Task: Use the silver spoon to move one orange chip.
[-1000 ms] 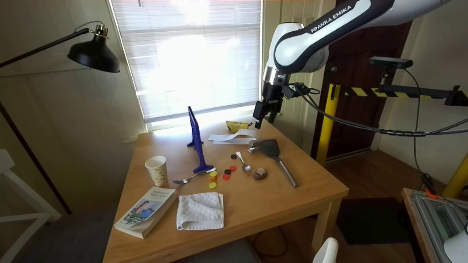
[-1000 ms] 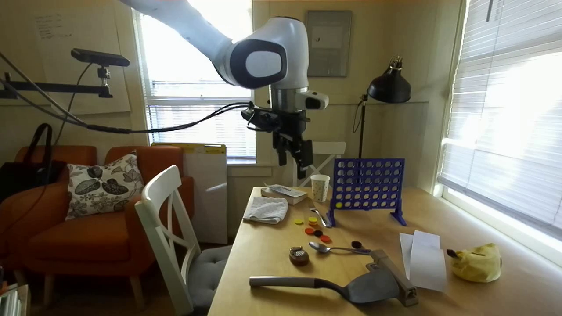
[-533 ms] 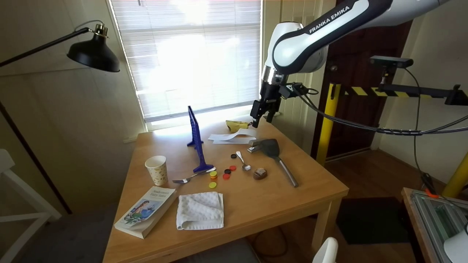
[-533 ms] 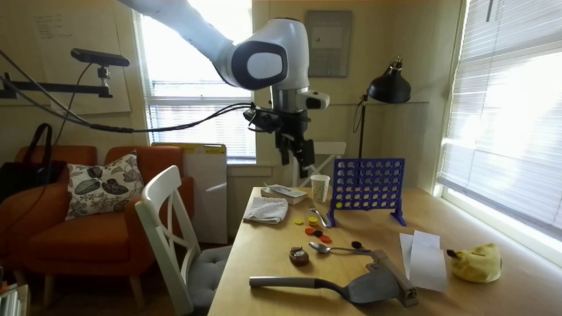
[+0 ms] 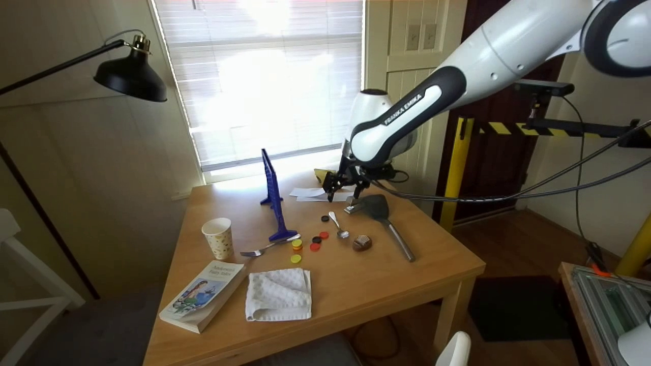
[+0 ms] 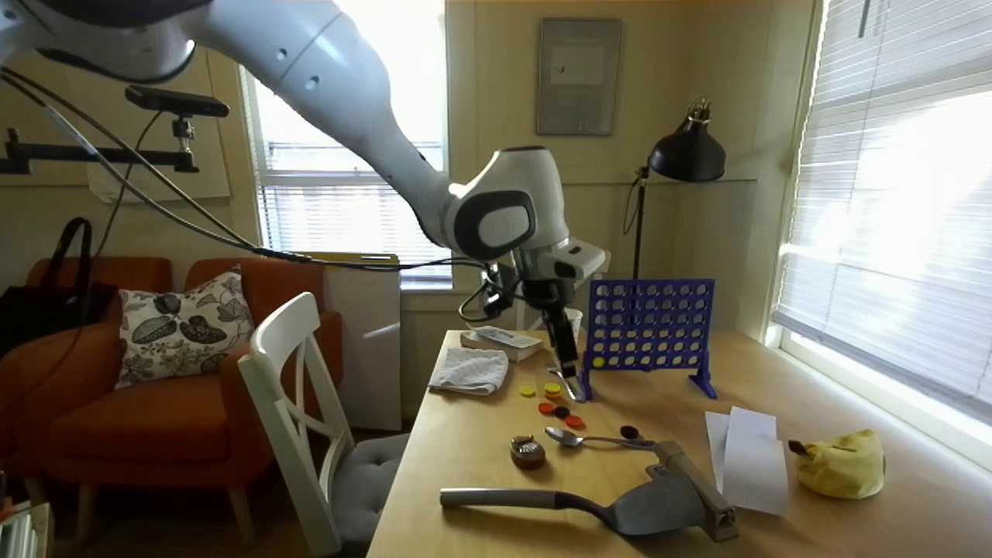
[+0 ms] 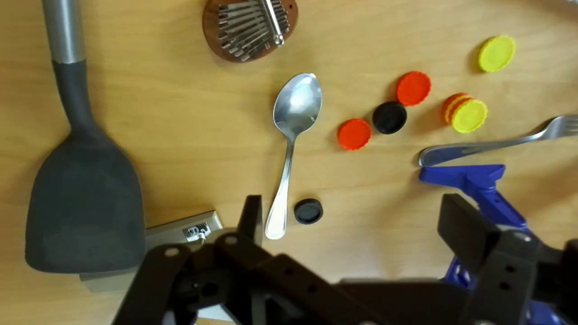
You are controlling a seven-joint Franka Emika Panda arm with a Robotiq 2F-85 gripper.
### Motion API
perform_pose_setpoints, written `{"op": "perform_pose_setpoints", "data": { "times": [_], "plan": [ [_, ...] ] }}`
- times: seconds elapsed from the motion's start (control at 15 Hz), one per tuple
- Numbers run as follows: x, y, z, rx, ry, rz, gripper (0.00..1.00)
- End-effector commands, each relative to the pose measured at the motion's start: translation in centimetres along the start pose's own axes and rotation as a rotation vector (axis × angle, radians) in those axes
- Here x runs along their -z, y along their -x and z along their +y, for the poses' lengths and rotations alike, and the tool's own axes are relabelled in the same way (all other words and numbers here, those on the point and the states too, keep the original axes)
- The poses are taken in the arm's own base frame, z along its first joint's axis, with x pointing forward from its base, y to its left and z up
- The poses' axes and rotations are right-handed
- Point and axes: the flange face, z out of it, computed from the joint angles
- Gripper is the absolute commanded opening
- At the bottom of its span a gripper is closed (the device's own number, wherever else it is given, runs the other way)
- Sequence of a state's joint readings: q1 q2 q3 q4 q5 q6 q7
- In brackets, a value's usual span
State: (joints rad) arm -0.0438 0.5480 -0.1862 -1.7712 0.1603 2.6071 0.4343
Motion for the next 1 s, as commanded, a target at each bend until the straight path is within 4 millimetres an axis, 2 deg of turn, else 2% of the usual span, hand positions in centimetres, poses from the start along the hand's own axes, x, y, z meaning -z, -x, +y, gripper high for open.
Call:
{"op": "perform_pose_setpoints", "data": {
  "times": [0.0,0.27,0.47,0.93],
  "plan": [
    [-4.6,-2.0,-1.1,-0.182,0.029,0.059,1.0],
    [-7.9,-3.4,-0.4,-0.293,0.065,0.087,1.0],
    [-9.5,-4.2,-0.1,-0.316,0.078,0.098,1.0],
    [-11.6,-4.6,0.3,-0.312,0.151,0.048,1.0]
  ]
}}
